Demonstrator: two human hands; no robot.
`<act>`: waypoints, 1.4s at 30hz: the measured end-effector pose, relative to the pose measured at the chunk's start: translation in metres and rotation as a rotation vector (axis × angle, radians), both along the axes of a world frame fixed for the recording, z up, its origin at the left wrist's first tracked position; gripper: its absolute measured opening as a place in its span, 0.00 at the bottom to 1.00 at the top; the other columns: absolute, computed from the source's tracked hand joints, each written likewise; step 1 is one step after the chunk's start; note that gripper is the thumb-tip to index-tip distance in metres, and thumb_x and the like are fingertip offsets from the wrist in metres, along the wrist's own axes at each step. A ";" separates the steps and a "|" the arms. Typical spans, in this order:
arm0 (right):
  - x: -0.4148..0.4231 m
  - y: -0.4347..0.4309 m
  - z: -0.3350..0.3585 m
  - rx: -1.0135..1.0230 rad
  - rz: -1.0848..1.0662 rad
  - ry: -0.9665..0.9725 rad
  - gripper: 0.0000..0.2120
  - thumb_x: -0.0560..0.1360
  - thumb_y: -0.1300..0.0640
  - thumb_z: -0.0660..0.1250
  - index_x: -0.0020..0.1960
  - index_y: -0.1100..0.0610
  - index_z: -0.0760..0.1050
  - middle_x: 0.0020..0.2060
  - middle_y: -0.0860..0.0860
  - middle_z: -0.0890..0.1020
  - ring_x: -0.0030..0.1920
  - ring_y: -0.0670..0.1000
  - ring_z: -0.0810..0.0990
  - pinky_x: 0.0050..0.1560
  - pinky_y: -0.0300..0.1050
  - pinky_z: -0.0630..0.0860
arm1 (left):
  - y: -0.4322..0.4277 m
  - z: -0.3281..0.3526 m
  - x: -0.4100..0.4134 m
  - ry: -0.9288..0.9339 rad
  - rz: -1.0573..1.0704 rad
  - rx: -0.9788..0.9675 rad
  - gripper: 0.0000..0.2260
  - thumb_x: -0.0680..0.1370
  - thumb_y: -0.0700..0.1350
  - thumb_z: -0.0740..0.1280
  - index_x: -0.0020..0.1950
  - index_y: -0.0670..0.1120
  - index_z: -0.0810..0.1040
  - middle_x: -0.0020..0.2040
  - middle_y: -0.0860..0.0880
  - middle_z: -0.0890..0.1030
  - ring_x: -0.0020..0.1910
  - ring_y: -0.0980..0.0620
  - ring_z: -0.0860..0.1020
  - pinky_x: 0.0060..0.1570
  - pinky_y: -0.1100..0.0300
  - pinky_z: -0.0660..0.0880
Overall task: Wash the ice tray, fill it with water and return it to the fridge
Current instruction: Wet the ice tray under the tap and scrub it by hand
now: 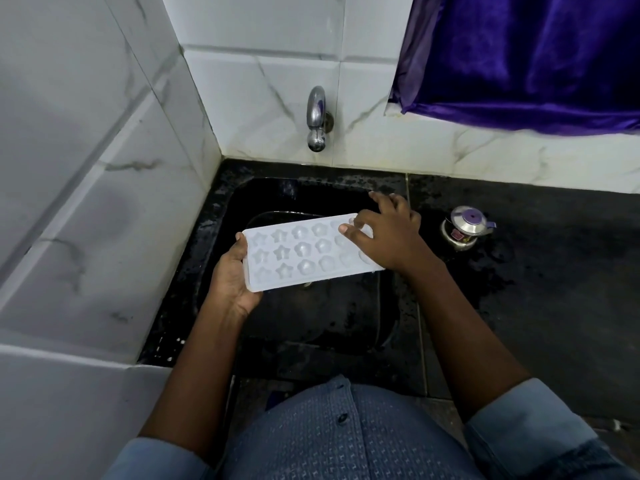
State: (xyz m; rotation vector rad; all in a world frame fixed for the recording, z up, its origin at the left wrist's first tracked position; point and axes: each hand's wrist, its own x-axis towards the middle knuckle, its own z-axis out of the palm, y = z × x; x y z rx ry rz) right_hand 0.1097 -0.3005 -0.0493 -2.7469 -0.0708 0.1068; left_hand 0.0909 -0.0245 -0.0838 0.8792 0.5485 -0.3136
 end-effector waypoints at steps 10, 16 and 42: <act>0.003 0.005 0.003 0.003 0.025 0.022 0.24 0.79 0.28 0.57 0.60 0.42 0.80 0.84 0.49 0.56 0.82 0.59 0.47 0.75 0.66 0.49 | 0.002 -0.003 -0.001 -0.029 0.019 0.018 0.27 0.86 0.61 0.58 0.71 0.40 0.77 0.64 0.38 0.84 0.60 0.38 0.85 0.45 0.42 0.84; 0.002 0.009 0.005 0.018 0.041 0.060 0.23 0.79 0.28 0.58 0.58 0.44 0.80 0.84 0.49 0.55 0.82 0.58 0.46 0.75 0.65 0.48 | 0.001 -0.001 -0.001 -0.028 0.021 0.015 0.26 0.86 0.60 0.58 0.69 0.40 0.78 0.63 0.38 0.85 0.57 0.39 0.86 0.43 0.43 0.85; -0.012 0.016 0.010 0.039 0.065 -0.061 0.21 0.78 0.29 0.61 0.59 0.43 0.75 0.83 0.49 0.56 0.83 0.58 0.47 0.75 0.66 0.49 | -0.004 0.002 -0.008 -0.051 -0.029 -0.041 0.29 0.86 0.62 0.57 0.71 0.40 0.77 0.66 0.37 0.83 0.60 0.36 0.84 0.42 0.41 0.84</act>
